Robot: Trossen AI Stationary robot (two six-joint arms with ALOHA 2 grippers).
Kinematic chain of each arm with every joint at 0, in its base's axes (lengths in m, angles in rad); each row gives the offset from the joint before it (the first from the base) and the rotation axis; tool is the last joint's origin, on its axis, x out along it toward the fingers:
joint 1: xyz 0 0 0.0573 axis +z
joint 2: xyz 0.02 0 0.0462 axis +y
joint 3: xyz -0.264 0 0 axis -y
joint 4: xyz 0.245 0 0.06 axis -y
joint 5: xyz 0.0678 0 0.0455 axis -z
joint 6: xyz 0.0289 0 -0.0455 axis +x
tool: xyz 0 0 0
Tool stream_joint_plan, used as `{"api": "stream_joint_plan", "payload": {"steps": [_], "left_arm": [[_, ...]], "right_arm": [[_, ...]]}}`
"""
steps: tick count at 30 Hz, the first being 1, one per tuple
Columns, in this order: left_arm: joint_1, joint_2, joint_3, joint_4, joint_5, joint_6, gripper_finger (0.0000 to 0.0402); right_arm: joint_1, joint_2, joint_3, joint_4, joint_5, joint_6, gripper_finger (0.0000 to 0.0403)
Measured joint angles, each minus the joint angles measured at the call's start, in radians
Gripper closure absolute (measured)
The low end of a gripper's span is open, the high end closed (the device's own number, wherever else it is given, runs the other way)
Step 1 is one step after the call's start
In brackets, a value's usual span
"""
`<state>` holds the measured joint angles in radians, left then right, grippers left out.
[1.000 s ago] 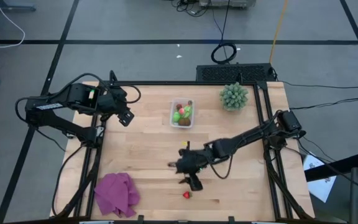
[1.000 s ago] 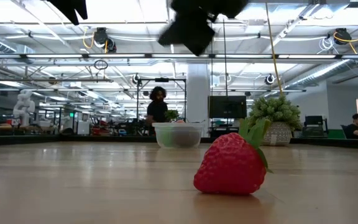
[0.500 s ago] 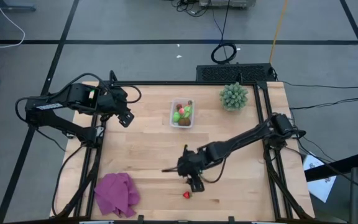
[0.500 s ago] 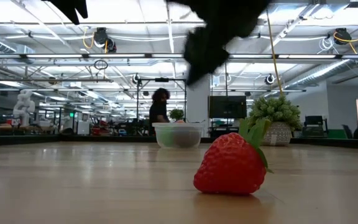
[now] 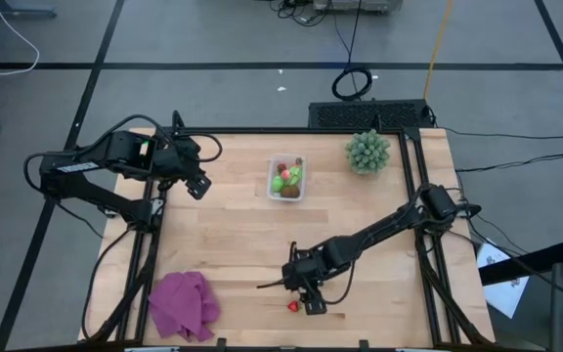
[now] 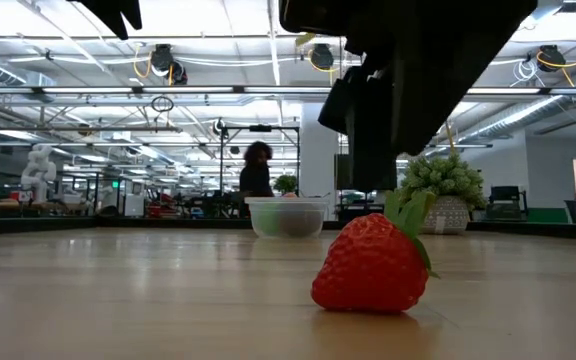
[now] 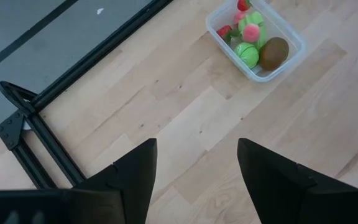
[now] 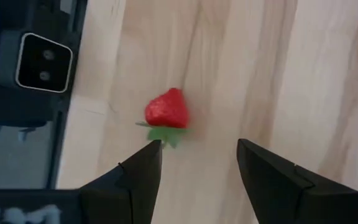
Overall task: Pick and placing Produce into tupperware
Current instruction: Put the strawberry into the transparent bin
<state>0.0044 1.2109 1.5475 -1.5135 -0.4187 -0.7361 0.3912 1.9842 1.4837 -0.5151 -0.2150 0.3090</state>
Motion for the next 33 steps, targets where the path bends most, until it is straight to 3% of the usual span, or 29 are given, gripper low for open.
{"api": "stream_joint_plan", "payload": {"steps": [9, 16, 33], "left_arm": [[0.0, 0.0, 0.0, 0.0, 0.0, -0.003, 0.0174], [0.001, 0.0, 0.0, 0.0, 0.0, -0.012, 0.0174], [0.0, 0.0, 0.0, 0.003, 0.001, -0.01, 0.0174]], "right_arm": [[0.053, 0.001, 0.0, 0.082, 0.001, 0.072, 0.0202], [0.084, 0.075, -0.001, 0.159, -0.017, 0.106, 0.0202], [0.076, 0.124, -0.002, 0.212, -0.047, 0.125, 0.0202]]}}
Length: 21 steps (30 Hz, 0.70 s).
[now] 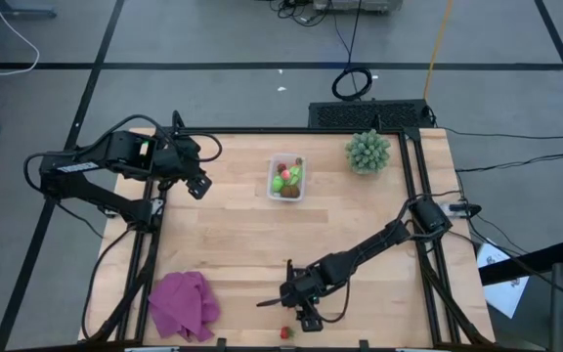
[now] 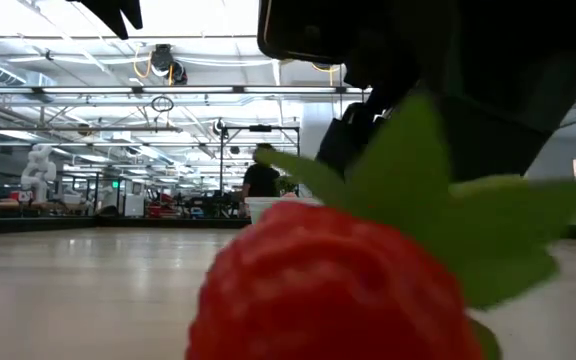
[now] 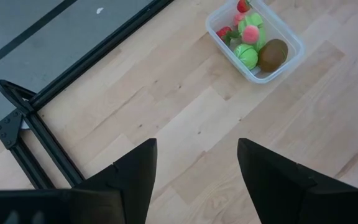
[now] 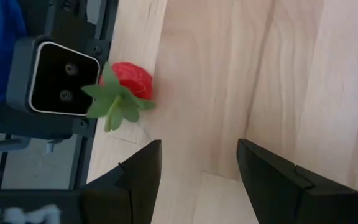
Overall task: Pick and placing Produce into tupperware
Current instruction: Put the strawberry into the transparent bin
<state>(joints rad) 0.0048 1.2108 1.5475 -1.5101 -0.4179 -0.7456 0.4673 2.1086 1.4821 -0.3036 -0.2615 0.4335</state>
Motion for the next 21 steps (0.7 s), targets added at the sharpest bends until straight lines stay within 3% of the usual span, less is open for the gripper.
{"api": "stream_joint_plan", "payload": {"steps": [8, 21], "left_arm": [[-0.026, 0.014, 0.001, 0.0, 0.012, 0.008, 0.0174], [-0.254, 0.17, 0.001, -0.005, 0.105, 0.029, 0.0174]], "right_arm": [[-0.039, 0.0, 0.002, -0.088, -0.003, -0.057, 0.0202], [-0.079, 0.0, 0.002, -0.087, -0.005, -0.087, 0.0202]]}}
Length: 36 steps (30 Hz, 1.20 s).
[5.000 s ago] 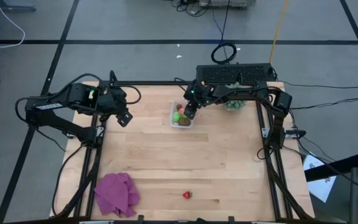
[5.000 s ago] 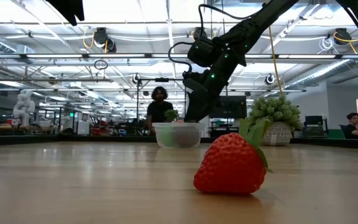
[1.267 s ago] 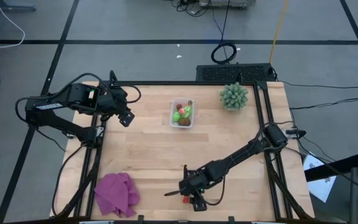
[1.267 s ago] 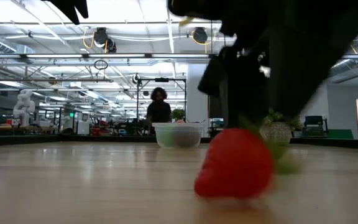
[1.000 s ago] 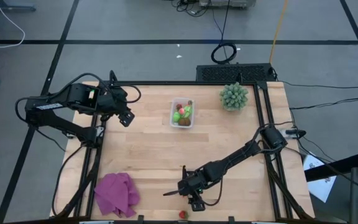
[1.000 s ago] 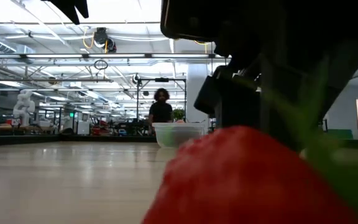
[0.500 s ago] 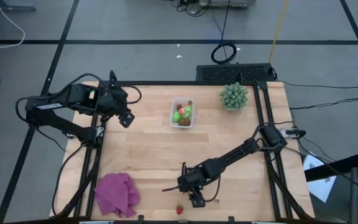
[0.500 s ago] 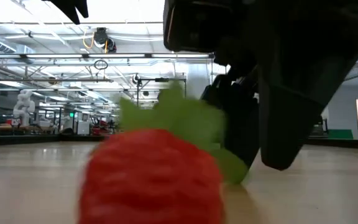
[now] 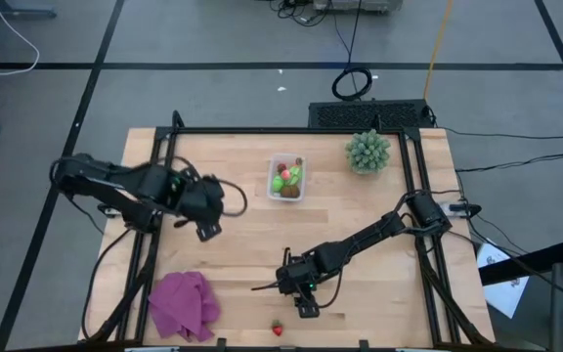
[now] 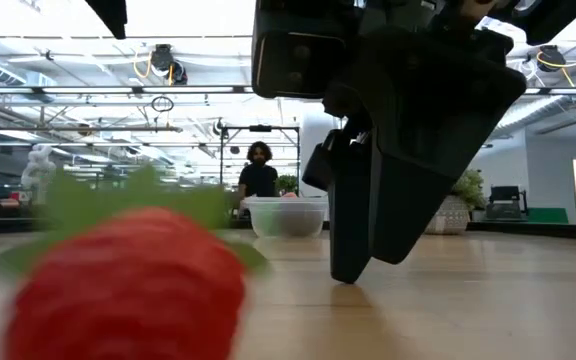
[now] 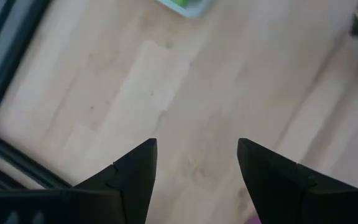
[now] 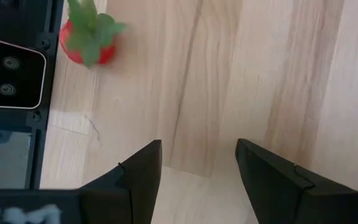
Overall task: Pick and placing Produce into tupperware
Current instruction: Put the strawberry into the transparent bin
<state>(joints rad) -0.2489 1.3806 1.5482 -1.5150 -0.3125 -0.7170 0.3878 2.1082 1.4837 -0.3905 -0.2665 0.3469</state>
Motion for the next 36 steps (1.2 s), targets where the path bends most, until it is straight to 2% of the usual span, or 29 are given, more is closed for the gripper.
{"api": "stream_joint_plan", "payload": {"steps": [9, 19, 23, 26, 29, 36], "left_arm": [[-0.172, 0.1, 0.0, 0.011, 0.054, -0.042, 0.0174], [-0.379, 0.152, 0.0, 0.217, 0.079, -0.143, 0.0174], [-0.446, 0.184, 0.0, 0.234, 0.078, -0.211, 0.0174], [-0.487, 0.216, 0.0, 0.233, 0.078, -0.245, 0.0174], [-0.525, 0.241, -0.001, 0.234, 0.063, -0.264, 0.0174], [-0.587, 0.281, -0.001, 0.237, 0.026, -0.366, 0.0174]], "right_arm": [[-0.017, -0.002, 0.001, -0.09, 0.005, -0.042, 0.0202], [-0.103, -0.003, 0.001, -0.12, 0.016, -0.085, 0.0202], [-0.147, -0.008, -0.001, -0.113, 0.032, -0.1, 0.0202], [-0.174, -0.022, -0.003, -0.078, 0.084, -0.12, 0.0202], [-0.192, -0.062, -0.005, -0.052, 0.18, -0.185, 0.0202], [-0.226, -0.243, -0.003, 0.003, 0.347, -0.305, 0.0202]]}}
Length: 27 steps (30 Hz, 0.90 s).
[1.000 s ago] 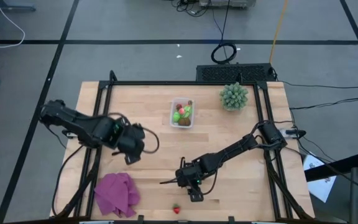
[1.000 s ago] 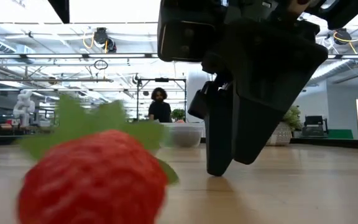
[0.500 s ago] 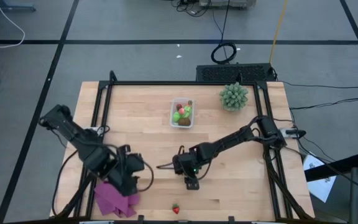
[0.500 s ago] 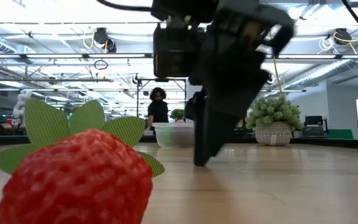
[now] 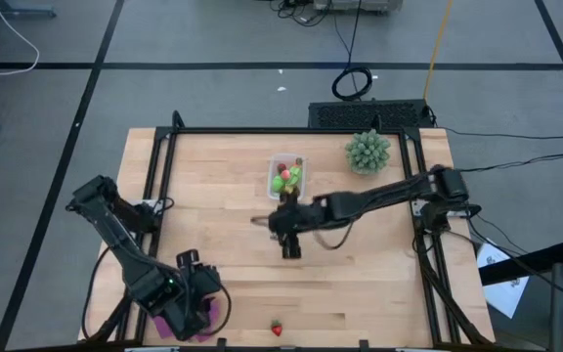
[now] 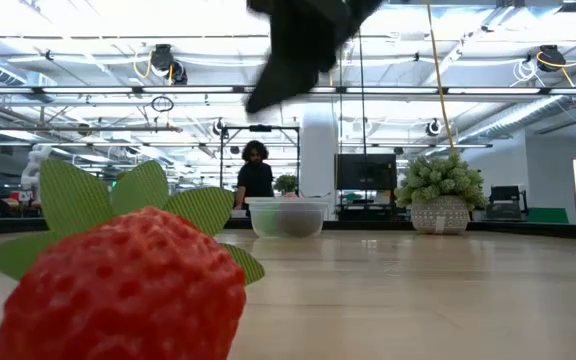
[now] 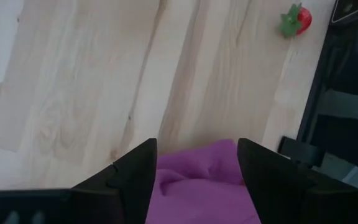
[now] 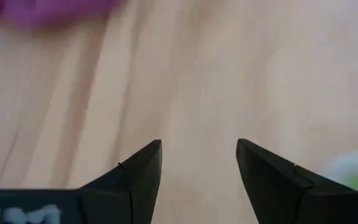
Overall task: Pick and placing Produce into tupperware
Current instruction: Put the strawberry into the transparent bin
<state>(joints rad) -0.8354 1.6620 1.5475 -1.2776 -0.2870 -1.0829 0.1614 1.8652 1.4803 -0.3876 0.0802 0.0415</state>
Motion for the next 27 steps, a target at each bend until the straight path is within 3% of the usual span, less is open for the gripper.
{"api": "stream_joint_plan", "payload": {"steps": [8, 13, 19, 27], "left_arm": [[-0.001, 0.077, 0.0, 0.127, -0.013, 0.054, 0.0174], [0.044, 0.141, 0.0, 0.261, 0.058, 0.178, 0.0174], [0.097, 0.18, 0.0, 0.426, 0.161, 0.28, 0.0174], [0.131, 0.189, 0.0, 0.599, 0.161, 0.25, 0.0174]], "right_arm": [[-0.023, -0.252, 0.002, 0.113, 0.135, -0.118, 0.0202], [-0.025, -0.374, 0.002, 0.128, 0.141, -0.115, 0.0202], [-0.019, -0.419, 0.002, 0.121, 0.136, -0.107, 0.0202], [-0.009, -0.41, 0.002, 0.05, 0.128, -0.106, 0.0202]]}}
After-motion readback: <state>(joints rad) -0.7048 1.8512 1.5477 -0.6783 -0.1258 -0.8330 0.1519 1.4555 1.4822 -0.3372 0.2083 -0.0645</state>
